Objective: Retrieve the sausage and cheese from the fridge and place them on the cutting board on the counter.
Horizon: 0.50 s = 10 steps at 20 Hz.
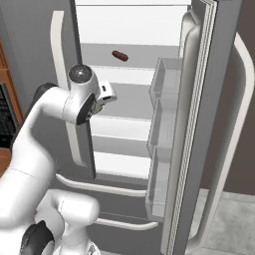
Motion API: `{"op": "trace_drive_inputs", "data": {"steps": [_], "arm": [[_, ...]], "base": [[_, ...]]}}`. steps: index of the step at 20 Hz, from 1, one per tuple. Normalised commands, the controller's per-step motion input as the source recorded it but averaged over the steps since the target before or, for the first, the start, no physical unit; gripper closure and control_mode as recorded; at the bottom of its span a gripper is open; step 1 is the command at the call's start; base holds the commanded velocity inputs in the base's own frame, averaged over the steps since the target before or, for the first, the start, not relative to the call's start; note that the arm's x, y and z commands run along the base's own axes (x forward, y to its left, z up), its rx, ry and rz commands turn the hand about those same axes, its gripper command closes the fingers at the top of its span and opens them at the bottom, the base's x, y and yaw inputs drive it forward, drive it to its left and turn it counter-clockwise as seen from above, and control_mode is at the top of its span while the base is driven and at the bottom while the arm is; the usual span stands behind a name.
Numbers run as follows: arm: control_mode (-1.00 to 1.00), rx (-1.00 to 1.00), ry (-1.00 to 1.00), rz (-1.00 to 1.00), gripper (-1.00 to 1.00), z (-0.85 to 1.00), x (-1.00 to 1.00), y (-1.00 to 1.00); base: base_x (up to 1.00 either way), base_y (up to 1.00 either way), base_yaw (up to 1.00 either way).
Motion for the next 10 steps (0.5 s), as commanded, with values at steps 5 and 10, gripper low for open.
{"op": "trace_drive_inputs", "data": {"steps": [5,10], "arm": [[-1.00,-0.05,0.00,-0.12,1.00,0.47,-1.00,0.07],[-1.00,0.00,0.00,-0.22,1.00,0.30,-1.00,0.28]], "base": [[0.00,0.00,0.00],[0.00,0.00,0.00]]}}
